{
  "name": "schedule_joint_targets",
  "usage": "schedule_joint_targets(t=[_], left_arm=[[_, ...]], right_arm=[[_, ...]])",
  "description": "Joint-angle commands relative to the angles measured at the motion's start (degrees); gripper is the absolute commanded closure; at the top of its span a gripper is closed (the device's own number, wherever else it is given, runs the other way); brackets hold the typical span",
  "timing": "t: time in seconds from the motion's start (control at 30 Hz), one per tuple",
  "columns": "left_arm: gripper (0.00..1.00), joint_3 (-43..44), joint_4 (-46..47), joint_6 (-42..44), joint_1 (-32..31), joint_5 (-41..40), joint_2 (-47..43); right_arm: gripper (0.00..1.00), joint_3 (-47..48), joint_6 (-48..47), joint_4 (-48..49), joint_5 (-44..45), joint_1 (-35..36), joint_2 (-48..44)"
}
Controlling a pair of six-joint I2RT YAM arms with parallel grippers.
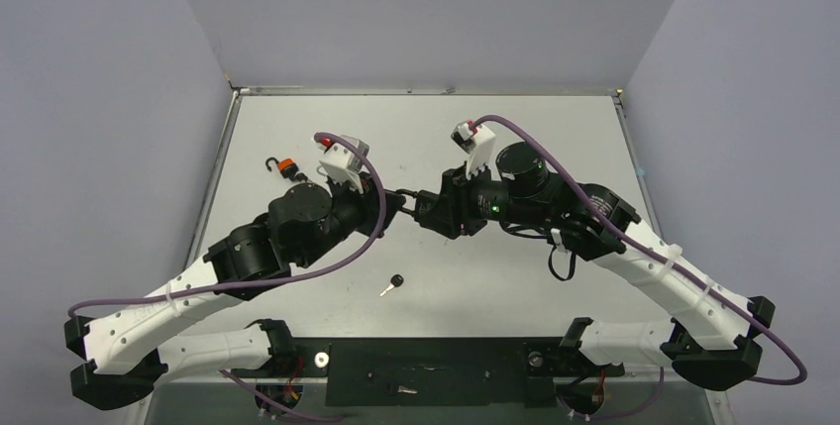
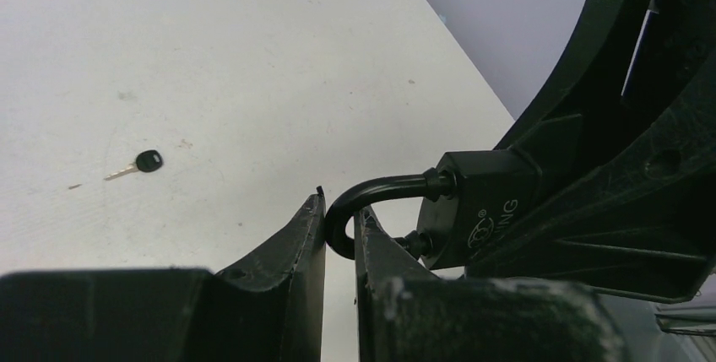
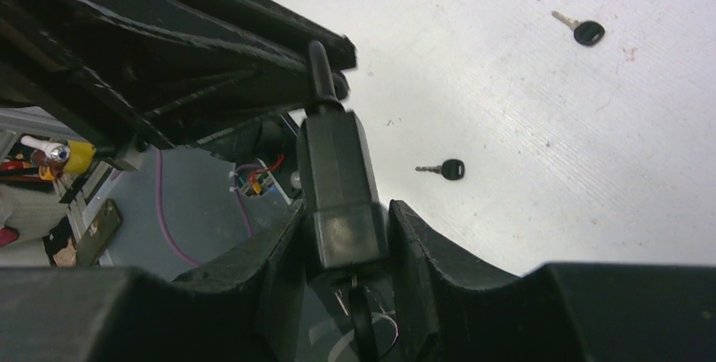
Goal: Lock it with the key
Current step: Lock the lock.
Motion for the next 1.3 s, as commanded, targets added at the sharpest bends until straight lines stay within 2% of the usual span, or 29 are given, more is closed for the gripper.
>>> schedule_joint_targets(t=[0.0, 0.17, 0.37, 0.5, 0.77, 1.27], left_arm=[[1.0, -0.1, 15.4, -10.5, -3.5, 33.7, 4.2], [1.0, -1.2, 19.8, -15.1, -0.6, 38.7, 3.4], [1.0, -0.4, 21.0, -17.6, 1.9, 38.4, 2.2], [1.0, -1.1, 24.9, -20.7, 3.2, 39.2, 1.4], [1.0, -1.7, 33.1, -26.7, 3.1, 42.7, 2.0], [1.0, 0.2, 38.8, -29.8, 0.2, 43.6, 3.8]], right_arm=[[1.0, 1.0, 1.5, 33.1, 1.5, 0.3, 3.1], [1.0, 0.0, 1.4, 33.3, 2.0, 0.6, 2.9], [1.0, -2.1, 1.3, 32.9, 3.0, 0.7, 1.9], [1.0, -2.8, 1.4, 32.9, 3.3, 0.7, 1.4], [1.0, -3.1, 2.8, 33.7, 5.1, 0.3, 3.6], [1.0, -1.7, 5.0, 35.0, 8.2, -0.4, 9.2]])
